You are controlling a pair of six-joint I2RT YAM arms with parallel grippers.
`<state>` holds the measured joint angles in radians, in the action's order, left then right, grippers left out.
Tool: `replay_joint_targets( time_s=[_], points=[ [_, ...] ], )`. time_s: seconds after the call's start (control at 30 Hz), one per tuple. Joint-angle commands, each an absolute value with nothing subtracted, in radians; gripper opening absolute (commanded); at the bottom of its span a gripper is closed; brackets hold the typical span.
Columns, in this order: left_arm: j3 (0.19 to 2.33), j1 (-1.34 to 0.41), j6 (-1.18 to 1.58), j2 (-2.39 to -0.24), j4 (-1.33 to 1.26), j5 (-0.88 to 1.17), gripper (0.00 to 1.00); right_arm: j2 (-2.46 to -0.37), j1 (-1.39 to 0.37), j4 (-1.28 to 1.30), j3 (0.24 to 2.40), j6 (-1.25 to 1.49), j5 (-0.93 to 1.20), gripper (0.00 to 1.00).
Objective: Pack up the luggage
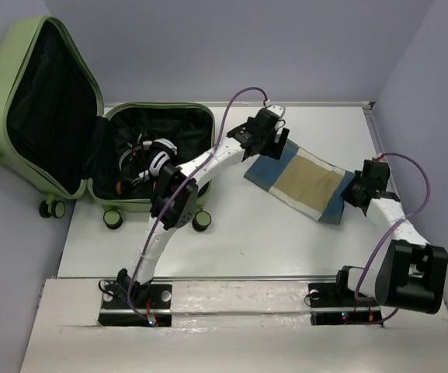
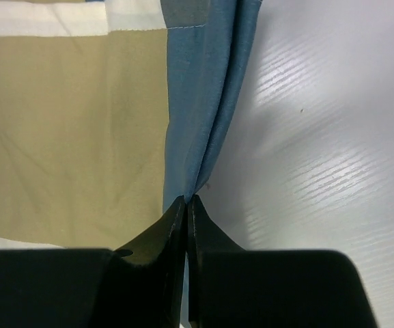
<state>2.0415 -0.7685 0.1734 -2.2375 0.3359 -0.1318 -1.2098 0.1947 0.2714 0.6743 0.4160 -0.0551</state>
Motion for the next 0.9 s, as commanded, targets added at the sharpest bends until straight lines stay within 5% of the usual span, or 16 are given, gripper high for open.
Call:
replay_joint_targets(
  time_s=[0.0,0.57,0.77,0.87],
  points=[
    [2.242,-0.739,0.149,-2.394,0.475,-0.080,0.99,-1.210,0.193,0.212,0.678,0.416,-0.022,0.07],
    [2.396,-0.729,0.167,-2.643,0.477,0.072,0.91,-1.177,0.193,0.163,0.661,0.425,0.094,0.07],
    [2.353,-0.735,0.196,-2.671,0.446,0.123,0.80,-1.177,0.193,0.156,0.664,0.429,0.104,0.07],
    [2.332,-0.735,0.202,-2.658,0.425,0.147,0.67,-1.173,0.193,0.155,0.670,0.429,0.107,0.07]
  ],
)
